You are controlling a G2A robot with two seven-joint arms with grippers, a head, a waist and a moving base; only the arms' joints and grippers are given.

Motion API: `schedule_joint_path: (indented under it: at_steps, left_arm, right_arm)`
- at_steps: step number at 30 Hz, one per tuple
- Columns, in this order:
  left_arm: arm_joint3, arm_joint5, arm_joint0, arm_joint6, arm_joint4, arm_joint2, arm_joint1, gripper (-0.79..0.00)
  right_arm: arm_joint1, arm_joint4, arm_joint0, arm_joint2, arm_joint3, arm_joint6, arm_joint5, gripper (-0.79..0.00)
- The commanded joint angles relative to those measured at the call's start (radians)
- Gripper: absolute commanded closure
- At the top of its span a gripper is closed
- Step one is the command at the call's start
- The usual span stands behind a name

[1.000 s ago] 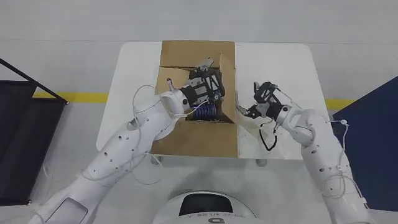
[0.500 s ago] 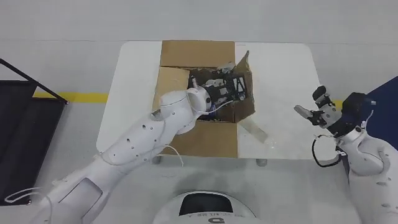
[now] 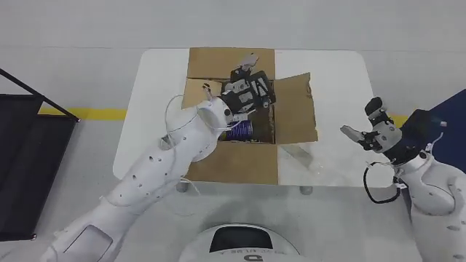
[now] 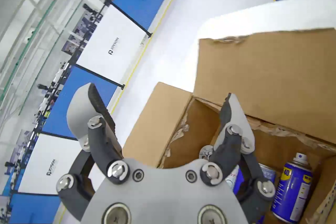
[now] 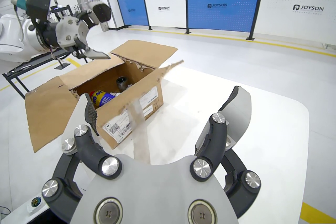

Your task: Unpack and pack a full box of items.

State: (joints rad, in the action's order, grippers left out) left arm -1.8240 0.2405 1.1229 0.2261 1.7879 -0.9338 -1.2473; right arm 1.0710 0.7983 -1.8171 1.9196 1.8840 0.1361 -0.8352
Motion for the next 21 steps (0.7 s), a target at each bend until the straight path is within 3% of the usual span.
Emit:
schedule_joint_path:
  at_steps: [1,7,11,13,21]
  left_arm:
    - [-0.082,0.006,0.111,-0.024,-0.01,-0.148,0.027,-0.785]
    - [-0.156,0.029,0.356,-0.132,-0.128,-0.515,0.073,-0.785]
    - [-0.138,0.057,0.467,-0.208,-0.243,-0.686,0.085,-0.785]
    - [-0.118,0.075,0.5,-0.225,-0.286,-0.729,0.088,-0.785]
    - [-0.115,0.076,0.505,-0.226,-0.294,-0.733,0.088,-0.785]
  right_arm:
    - [-0.002,0.004,0.035,-0.032,0.031,0.046,0.015,-0.785]
    - [-0.005,0.02,0.188,-0.209,0.081,0.188,0.072,-0.785]
    - [-0.002,0.069,0.255,-0.303,0.099,0.25,0.148,-0.785]
    - [-0.002,0.069,0.258,-0.307,0.098,0.253,0.158,-0.785]
    - [-0.002,0.069,0.258,-0.307,0.098,0.253,0.158,-0.785]
